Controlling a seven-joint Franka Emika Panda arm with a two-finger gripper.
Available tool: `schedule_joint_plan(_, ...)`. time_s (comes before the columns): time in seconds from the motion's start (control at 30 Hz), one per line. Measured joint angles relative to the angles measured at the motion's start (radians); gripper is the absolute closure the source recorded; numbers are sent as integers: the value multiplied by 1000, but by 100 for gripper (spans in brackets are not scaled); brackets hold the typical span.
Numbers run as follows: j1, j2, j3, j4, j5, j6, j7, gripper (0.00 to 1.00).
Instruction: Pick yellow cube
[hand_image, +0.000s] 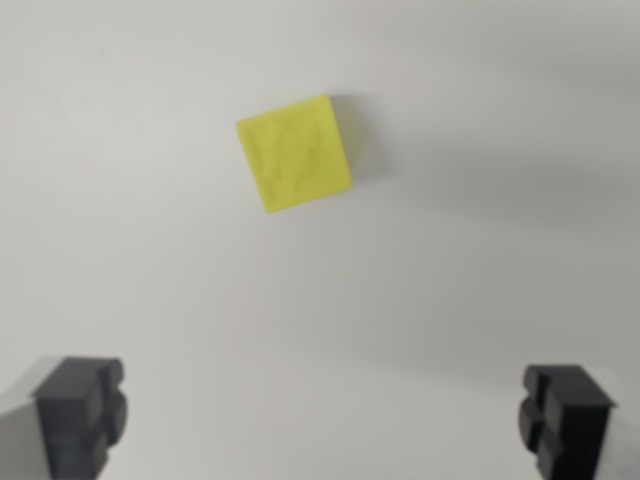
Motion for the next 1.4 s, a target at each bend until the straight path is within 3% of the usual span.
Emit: schedule_joint_plan(1.4,15,211,0,18,21,171,-201,0)
